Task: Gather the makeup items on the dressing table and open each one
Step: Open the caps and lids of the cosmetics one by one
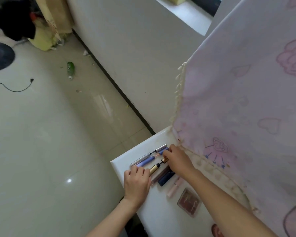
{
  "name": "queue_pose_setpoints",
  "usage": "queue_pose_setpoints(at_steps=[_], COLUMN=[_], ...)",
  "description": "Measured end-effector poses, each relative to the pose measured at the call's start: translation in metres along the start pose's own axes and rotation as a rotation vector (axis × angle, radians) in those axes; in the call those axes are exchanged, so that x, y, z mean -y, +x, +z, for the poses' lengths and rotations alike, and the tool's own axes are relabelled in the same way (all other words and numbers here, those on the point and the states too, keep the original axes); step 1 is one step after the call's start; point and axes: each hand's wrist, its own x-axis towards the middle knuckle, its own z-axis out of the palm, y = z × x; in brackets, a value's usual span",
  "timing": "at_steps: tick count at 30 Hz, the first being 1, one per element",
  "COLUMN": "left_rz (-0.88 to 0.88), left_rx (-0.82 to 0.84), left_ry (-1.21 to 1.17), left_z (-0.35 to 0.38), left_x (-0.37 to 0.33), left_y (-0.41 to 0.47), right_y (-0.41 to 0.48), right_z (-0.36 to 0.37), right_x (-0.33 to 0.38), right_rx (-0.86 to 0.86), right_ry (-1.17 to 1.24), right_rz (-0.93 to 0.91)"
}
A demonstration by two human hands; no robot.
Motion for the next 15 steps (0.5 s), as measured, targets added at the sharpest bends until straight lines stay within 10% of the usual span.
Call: queue_pose_setpoints(at_steps=[15], left_rz=[0.078], left_rx=[-0.058], left_ry=[-0.045], left_z=[-0.005], left_x=[-0.011], left_y=[-0.008], right_y=[-0.017], right_z=[0.003], right_x=[-0.012], right_rx=[-0.096], right_ry=[0.186], right_rz=[0.161])
